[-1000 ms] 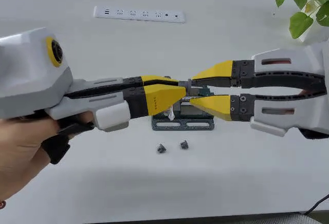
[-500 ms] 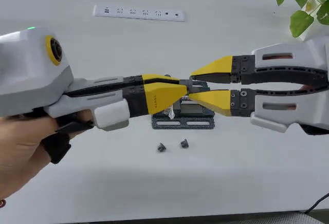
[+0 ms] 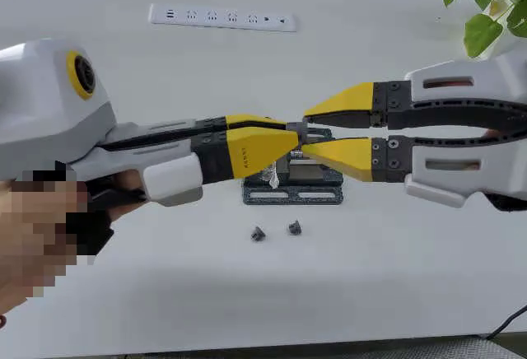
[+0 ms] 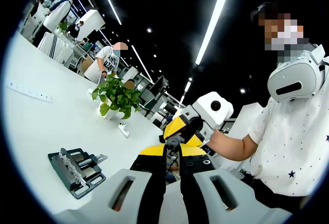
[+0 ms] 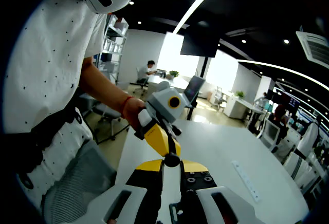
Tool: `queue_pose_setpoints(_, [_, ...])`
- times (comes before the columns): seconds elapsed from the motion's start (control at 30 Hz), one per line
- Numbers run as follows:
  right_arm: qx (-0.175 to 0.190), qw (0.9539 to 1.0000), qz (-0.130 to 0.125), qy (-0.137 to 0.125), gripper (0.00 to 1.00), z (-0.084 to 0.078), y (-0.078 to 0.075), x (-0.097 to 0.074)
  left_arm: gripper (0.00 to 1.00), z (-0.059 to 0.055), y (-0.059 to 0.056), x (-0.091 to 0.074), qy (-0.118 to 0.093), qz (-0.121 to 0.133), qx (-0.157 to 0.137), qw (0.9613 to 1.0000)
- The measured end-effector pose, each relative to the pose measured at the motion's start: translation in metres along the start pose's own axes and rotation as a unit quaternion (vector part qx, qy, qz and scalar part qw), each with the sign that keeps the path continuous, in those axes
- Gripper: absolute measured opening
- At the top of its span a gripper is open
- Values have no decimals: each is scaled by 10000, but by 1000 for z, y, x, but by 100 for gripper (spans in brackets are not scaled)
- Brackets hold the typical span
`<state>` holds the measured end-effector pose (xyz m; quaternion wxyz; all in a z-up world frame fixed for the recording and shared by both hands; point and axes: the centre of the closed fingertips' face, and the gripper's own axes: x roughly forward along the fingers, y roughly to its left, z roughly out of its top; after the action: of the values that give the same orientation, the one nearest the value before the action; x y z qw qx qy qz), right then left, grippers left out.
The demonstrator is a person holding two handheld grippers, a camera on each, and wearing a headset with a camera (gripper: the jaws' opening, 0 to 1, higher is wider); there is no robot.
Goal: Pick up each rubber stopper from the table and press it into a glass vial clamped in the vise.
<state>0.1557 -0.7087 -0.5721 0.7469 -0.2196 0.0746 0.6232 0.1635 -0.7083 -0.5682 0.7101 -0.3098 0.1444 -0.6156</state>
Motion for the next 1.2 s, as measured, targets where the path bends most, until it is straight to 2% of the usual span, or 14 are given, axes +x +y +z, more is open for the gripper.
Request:
queue_pose_setpoints(0.77, [192, 9997, 103, -142, 8, 10, 4, -1, 5, -2, -5, -1, -12, -112, -141, 9998])
queue_pose_setpoints(1.2, [138, 9997, 134, -139, 8, 10, 3, -3, 4, -1, -7, 1, 14, -173, -177, 9997])
